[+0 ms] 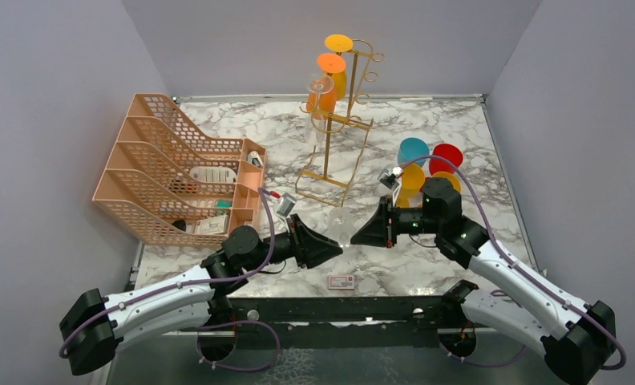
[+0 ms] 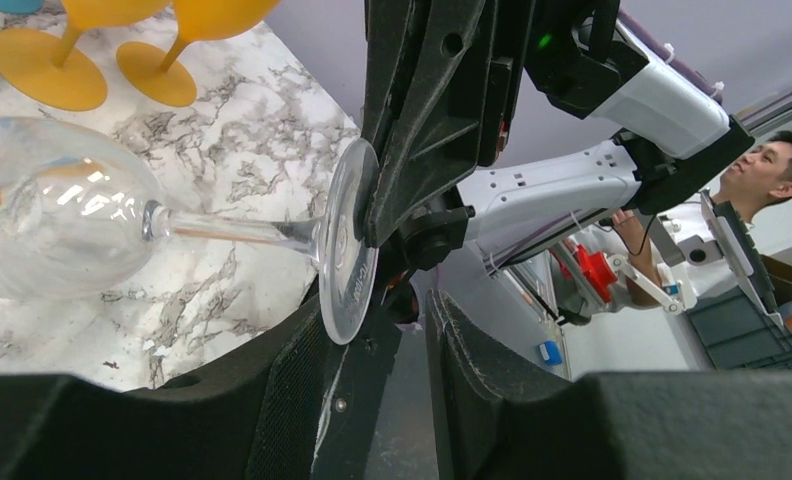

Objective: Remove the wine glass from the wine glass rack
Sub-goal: Place the wine glass at the center of the board.

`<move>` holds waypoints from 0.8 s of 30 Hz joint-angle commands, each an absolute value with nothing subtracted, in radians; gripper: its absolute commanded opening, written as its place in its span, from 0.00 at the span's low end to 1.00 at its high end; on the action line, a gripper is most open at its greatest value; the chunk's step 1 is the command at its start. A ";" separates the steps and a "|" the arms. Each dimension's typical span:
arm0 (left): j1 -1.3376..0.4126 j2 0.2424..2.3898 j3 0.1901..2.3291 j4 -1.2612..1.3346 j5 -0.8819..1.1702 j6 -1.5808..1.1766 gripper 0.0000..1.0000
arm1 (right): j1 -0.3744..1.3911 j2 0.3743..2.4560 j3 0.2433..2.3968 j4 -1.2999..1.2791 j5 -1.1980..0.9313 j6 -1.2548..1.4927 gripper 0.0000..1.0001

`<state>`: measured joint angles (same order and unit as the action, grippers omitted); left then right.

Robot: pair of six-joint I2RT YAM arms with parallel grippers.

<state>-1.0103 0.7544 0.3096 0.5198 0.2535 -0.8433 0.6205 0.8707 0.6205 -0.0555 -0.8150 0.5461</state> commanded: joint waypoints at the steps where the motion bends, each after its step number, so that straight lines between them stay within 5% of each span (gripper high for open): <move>1: -1.015 0.756 0.321 0.506 0.325 -0.850 0.43 | 0.619 0.851 0.650 -0.041 -0.787 0.502 0.01; 11: -1.020 0.868 0.385 0.495 0.321 -0.829 0.22 | 0.620 0.830 0.636 -0.023 -0.868 0.477 0.01; 16: -1.020 0.881 0.399 0.495 0.318 -0.822 0.29 | 0.620 0.839 0.644 -0.061 -0.868 0.442 0.01; 24: -1.023 0.855 0.384 0.496 0.298 -0.825 0.25 | 0.619 0.851 0.635 -0.049 -0.903 0.442 0.01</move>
